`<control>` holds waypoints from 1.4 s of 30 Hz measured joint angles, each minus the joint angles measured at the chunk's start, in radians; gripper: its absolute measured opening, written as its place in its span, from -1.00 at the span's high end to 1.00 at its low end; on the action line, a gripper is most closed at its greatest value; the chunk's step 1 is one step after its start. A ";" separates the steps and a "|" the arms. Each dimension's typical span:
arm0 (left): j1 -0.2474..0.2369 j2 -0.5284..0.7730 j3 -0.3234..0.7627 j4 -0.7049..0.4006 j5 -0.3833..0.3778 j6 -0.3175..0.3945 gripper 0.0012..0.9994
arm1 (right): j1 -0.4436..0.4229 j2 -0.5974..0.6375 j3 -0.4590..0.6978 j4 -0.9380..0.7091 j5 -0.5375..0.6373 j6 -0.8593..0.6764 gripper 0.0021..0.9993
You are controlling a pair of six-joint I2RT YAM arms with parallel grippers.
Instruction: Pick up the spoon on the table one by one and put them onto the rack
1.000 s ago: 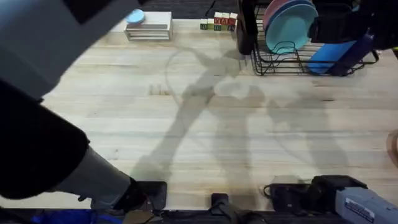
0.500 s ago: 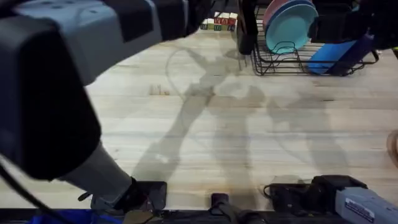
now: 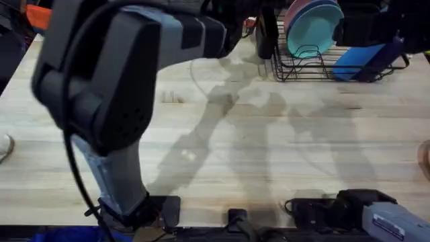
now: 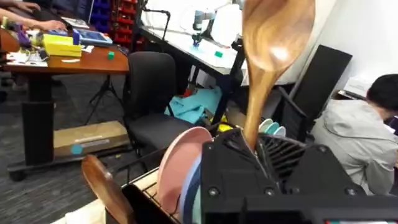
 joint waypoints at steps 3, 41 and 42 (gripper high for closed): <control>0.000 0.042 0.000 0.066 0.000 -0.003 0.92 | 0.000 0.000 0.000 0.000 -0.003 0.000 -0.99; 0.029 0.152 -0.002 -0.228 0.005 -0.036 0.91 | 0.000 0.000 0.000 0.003 -0.006 0.000 -0.99; 0.030 0.151 0.000 -0.250 0.009 -0.036 0.89 | 0.000 0.000 0.000 0.003 -0.006 0.000 -0.99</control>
